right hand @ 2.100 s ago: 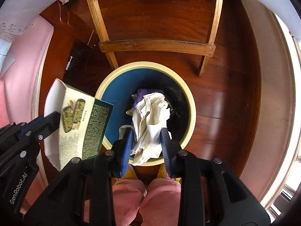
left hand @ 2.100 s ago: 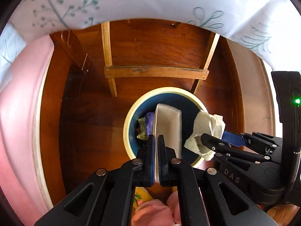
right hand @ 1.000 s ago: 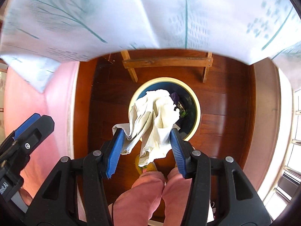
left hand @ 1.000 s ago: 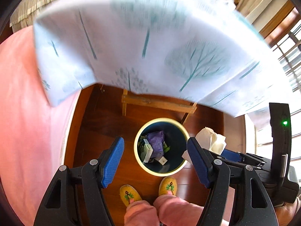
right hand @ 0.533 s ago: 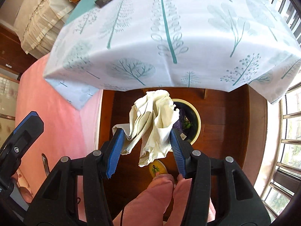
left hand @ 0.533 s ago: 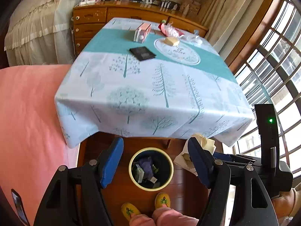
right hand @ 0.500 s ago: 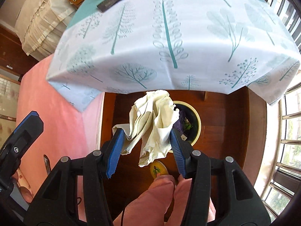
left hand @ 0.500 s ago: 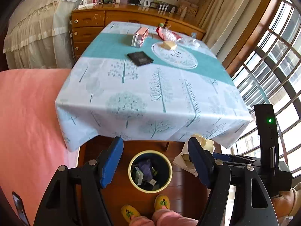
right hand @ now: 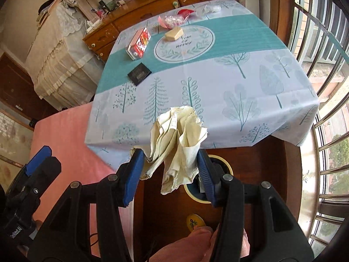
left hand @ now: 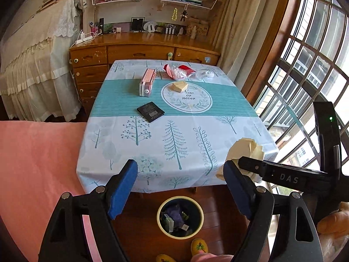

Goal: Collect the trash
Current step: 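Raise both tools from the bin back toward the table, then grasp the black TALOPN tag with the left tool while the right tool grasps the cream box, then carry the black tag and cream box over the bin and open both tools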

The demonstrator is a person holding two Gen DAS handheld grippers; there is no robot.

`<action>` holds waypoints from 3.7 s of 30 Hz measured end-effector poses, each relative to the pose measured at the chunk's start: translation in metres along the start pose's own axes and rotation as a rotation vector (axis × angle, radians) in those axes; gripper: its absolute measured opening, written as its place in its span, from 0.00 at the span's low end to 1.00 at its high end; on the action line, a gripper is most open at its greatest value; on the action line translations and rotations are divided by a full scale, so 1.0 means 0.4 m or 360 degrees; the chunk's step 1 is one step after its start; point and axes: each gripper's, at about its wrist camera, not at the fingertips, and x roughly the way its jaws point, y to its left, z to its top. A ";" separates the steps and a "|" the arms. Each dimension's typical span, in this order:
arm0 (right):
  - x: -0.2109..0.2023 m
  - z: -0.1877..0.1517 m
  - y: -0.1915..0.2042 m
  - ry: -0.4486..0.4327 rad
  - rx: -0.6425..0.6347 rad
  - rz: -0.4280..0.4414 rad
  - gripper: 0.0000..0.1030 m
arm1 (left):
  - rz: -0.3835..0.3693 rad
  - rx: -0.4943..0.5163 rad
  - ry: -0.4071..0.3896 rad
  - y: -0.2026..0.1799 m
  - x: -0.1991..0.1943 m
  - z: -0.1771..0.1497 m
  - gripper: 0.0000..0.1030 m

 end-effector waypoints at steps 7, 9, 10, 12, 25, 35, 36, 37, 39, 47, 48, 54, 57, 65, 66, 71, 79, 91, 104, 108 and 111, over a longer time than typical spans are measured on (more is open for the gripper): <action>-0.061 0.051 0.024 -0.0143 -0.0010 0.0023 0.46 | 0.0098 -0.0017 -0.0060 0.022 -0.020 0.079 0.80; -0.070 0.068 0.032 -0.0171 -0.0019 0.0032 0.46 | 0.0148 -0.0050 -0.0078 0.039 -0.018 0.099 0.80; -0.074 0.078 0.036 -0.0184 -0.0022 0.0038 0.46 | 0.0170 -0.0065 -0.0084 0.049 -0.013 0.107 0.80; -0.075 0.100 0.042 -0.0205 -0.0033 0.0055 0.46 | 0.0228 -0.0090 -0.0094 0.068 -0.002 0.126 0.80; 0.110 0.303 0.030 -0.0131 -0.0266 0.0220 0.46 | 0.0513 -0.0318 0.0013 0.186 0.171 0.219 0.79; 0.365 0.528 -0.025 0.0040 -0.0489 0.0292 0.46 | 0.0516 -0.0578 0.0160 0.196 0.446 0.301 0.80; 0.389 0.549 -0.027 0.0052 -0.0513 0.0295 0.46 | 0.0506 -0.0612 0.0163 0.196 0.473 0.308 0.80; 0.412 0.570 -0.028 0.0062 -0.0532 0.0292 0.46 | 0.0497 -0.0648 0.0170 0.196 0.505 0.314 0.80; 0.451 0.608 -0.033 0.0082 -0.0555 0.0301 0.46 | 0.0479 -0.0712 0.0197 0.200 0.569 0.326 0.80; 0.575 0.715 -0.068 0.0137 -0.0582 0.0289 0.46 | 0.0466 -0.1016 0.0351 0.247 0.796 0.325 0.79; 0.589 0.725 -0.071 0.0148 -0.0581 0.0284 0.46 | 0.0481 -0.1032 0.0369 0.253 0.816 0.325 0.79; 0.655 0.765 -0.084 0.0201 -0.0561 0.0264 0.47 | 0.0539 -0.1092 0.0434 0.251 0.918 0.337 0.79; 0.682 0.779 -0.077 0.0224 -0.0575 0.0247 0.52 | 0.0565 -0.1107 0.0470 0.245 0.955 0.342 0.79; 0.771 0.815 -0.025 0.0231 -0.0783 0.0139 0.62 | 0.0735 -0.1009 0.0532 0.214 1.018 0.368 0.74; 0.780 0.816 -0.017 0.0231 -0.0815 0.0121 0.62 | 0.0772 -0.0986 0.0542 0.209 1.024 0.370 0.71; 0.834 0.829 0.015 0.0230 -0.0921 0.0077 0.64 | 0.0771 -0.1026 0.0518 0.207 1.027 0.378 0.59; 0.899 0.828 0.060 0.0217 -0.0991 0.0019 0.66 | 0.0728 -0.1112 0.0498 0.223 1.006 0.359 0.58; 0.890 0.807 0.050 0.0150 -0.0989 -0.0040 0.56 | 0.0689 -0.1093 0.0407 0.241 0.874 0.345 0.58; 0.683 0.631 -0.014 0.0224 -0.0916 0.0032 0.56 | 0.0554 -0.0912 0.0337 0.165 0.688 0.294 0.58; 0.602 0.550 -0.025 0.0250 -0.0888 0.0052 0.56 | 0.0488 -0.0809 0.0330 0.129 0.631 0.270 0.58; 0.545 0.488 -0.027 0.0262 -0.0864 0.0055 0.56 | 0.0435 -0.0709 0.0326 0.102 0.586 0.246 0.58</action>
